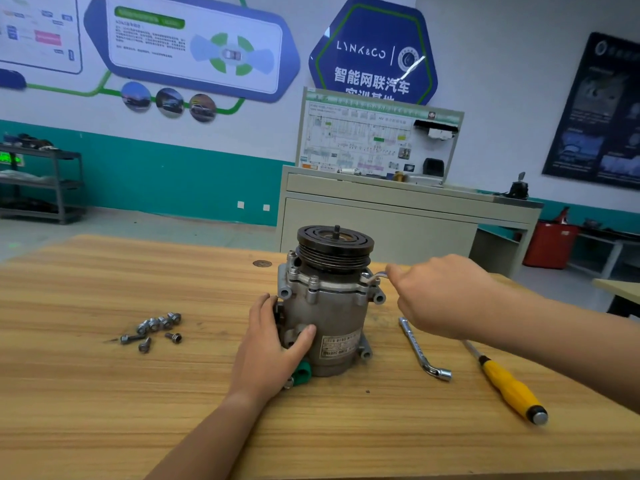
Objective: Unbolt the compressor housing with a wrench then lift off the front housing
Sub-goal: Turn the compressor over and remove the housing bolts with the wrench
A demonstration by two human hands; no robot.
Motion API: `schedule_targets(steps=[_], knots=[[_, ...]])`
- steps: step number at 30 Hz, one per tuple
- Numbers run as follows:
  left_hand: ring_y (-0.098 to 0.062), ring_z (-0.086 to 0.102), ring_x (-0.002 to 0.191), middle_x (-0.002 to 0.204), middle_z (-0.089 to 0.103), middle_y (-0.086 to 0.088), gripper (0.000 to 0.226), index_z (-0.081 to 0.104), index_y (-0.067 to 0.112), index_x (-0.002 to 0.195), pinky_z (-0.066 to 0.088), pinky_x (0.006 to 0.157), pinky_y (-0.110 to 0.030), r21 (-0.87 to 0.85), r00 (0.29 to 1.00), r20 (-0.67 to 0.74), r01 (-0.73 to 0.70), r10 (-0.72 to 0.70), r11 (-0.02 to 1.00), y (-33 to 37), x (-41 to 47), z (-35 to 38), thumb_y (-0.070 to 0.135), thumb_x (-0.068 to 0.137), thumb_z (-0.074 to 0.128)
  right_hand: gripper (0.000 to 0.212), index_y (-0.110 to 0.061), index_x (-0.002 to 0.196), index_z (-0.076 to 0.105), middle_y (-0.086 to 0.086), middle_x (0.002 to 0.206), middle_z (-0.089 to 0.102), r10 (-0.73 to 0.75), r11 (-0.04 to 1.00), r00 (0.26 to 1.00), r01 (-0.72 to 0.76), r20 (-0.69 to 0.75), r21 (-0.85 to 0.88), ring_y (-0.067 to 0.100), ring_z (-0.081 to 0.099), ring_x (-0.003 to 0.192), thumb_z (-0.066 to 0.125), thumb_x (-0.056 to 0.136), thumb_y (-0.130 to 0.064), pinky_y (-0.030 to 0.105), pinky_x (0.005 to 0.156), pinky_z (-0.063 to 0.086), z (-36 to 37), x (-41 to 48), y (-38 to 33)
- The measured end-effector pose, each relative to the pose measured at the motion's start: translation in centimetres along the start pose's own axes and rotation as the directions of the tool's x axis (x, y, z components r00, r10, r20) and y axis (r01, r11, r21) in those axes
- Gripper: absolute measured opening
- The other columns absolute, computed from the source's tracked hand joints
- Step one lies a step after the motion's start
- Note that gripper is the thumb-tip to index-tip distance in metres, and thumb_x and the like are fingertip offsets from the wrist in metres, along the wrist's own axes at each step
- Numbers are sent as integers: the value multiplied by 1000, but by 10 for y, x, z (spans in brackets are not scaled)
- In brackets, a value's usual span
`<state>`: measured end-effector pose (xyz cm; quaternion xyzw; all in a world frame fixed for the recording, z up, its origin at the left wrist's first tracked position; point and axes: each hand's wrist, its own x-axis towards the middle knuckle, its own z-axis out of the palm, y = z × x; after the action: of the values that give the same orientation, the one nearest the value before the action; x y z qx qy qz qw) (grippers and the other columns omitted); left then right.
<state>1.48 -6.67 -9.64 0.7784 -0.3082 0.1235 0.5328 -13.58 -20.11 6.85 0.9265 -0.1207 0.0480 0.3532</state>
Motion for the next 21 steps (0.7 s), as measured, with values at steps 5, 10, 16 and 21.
schedule_targets(steps=[5,10,16,21], knots=[[-15,42,125,145,29,6,88,31,19,141,40,102,-41,-2,1000,9,27,-27,1000,-1,1,-1,65,69,53,36,-14,126,35,-3,60,35,49,997,998,-47,28,-58,12,34,49,44,92,-6,23,42,26,12,11,7],[-19,41,126,145,28,7,89,31,19,142,40,102,-45,-7,999,18,37,-37,999,1,1,-2,65,69,53,36,-11,123,35,4,91,57,87,996,990,-89,-109,-6,23,57,86,47,90,-3,30,72,44,34,34,5],[-19,38,129,147,26,7,88,31,18,142,39,103,-45,24,999,17,33,-34,999,4,-1,-4,64,71,53,39,-12,129,34,8,124,54,61,998,969,-52,-240,47,24,52,113,46,92,-6,34,102,32,49,51,7],[-15,32,134,150,22,5,81,30,16,143,30,108,-50,79,1000,-18,12,-10,997,5,-1,-4,57,79,58,21,-13,107,46,-3,63,51,487,734,807,-172,-334,657,19,55,58,31,100,-26,32,51,43,36,22,7]])
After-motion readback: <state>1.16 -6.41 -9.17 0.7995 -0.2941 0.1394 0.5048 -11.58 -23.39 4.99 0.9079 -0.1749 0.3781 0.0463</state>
